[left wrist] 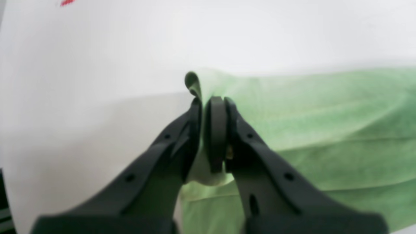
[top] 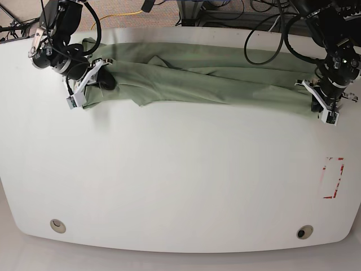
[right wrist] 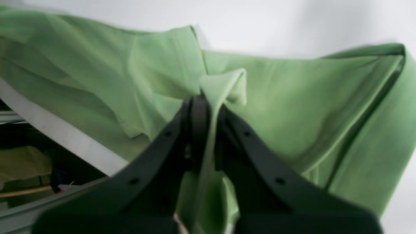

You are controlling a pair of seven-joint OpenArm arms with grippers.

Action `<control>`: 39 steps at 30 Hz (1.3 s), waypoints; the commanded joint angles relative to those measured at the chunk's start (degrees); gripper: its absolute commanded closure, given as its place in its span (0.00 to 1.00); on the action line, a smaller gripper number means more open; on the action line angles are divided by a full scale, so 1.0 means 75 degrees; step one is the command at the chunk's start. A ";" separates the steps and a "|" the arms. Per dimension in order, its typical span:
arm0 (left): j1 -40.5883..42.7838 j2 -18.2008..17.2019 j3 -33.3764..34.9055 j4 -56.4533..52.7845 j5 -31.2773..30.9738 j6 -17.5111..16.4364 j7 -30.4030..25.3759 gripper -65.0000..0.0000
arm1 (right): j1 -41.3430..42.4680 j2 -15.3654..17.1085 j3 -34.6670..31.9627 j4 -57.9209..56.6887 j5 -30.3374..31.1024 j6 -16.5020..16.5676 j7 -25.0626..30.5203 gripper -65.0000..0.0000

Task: Fold the T-shirt properly
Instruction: 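Fold the held shirt edge over with both grippers toward the robot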

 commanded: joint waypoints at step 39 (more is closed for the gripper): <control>0.1133 -0.1083 -0.0717 0.0108 -0.1206 -0.0005 0.0271 0.45 | -0.0118 0.0338 0.0536 0.0325 -0.0581 0.0033 0.0119 0.99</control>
